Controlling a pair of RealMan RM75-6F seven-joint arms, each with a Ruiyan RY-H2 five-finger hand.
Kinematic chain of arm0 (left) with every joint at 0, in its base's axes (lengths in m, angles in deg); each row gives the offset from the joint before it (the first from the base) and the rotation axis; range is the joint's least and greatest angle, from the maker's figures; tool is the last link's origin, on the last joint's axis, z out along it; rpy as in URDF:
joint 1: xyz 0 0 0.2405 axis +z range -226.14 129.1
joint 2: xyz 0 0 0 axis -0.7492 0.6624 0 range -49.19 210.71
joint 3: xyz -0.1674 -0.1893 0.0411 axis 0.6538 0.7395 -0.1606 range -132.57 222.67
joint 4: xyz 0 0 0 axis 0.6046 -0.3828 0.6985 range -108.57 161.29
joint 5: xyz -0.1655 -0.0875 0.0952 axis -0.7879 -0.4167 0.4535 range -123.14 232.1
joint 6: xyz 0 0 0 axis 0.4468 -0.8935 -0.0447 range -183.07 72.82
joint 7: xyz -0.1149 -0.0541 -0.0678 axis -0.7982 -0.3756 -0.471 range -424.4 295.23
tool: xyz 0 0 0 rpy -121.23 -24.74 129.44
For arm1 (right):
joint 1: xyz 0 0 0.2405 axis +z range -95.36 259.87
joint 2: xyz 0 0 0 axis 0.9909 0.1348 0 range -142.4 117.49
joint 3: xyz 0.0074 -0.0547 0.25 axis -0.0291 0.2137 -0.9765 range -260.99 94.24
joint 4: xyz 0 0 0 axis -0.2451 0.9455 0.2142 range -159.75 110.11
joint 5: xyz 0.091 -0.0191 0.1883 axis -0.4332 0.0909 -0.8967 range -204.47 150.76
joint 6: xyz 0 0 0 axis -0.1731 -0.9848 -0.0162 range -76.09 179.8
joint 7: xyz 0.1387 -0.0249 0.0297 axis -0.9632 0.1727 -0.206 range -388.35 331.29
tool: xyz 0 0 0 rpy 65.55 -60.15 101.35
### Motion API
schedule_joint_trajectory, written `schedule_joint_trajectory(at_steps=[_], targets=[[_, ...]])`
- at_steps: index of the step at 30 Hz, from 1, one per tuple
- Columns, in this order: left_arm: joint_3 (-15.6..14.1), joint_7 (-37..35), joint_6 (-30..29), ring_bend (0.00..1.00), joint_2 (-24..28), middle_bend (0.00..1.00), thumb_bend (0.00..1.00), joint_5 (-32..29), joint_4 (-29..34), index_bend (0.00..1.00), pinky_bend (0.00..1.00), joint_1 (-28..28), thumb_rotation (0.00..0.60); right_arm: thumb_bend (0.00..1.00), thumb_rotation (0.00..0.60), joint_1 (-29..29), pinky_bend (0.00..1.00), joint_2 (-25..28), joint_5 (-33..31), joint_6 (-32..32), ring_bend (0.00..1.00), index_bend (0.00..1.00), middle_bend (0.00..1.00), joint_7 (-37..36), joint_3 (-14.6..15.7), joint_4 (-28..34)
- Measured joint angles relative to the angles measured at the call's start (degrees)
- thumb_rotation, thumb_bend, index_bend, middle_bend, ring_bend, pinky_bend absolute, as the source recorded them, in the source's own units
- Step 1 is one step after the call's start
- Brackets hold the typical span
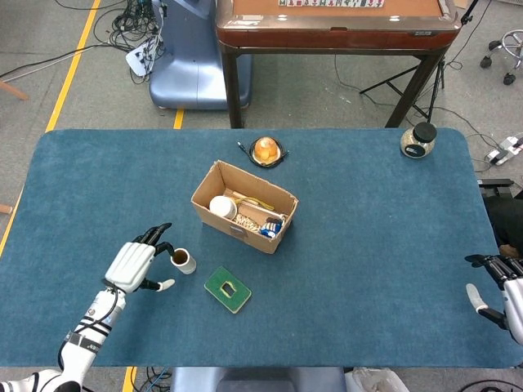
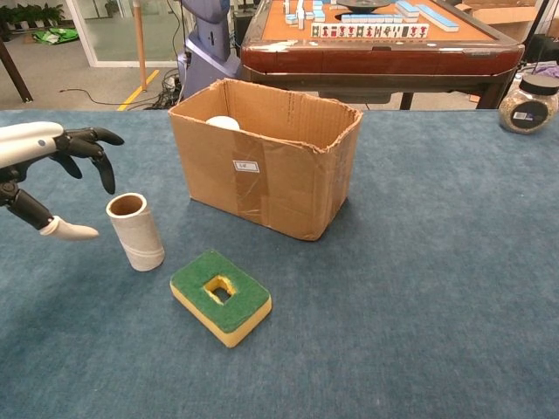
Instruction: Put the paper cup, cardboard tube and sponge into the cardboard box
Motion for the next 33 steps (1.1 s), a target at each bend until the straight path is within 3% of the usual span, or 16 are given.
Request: schedule_joint_trajectory(at_steps=[33], targets=[[1.13,3.88,3.6,0.08,-4.38,0.04,0.13,-4.55,-4.75,0.44,0.22,-1.55,0.6,0.38,0.6,-0.73,0.37,0.21,0.3,0.64,0.33,0.34,0.41,-1.21,-0.22,-0.44]])
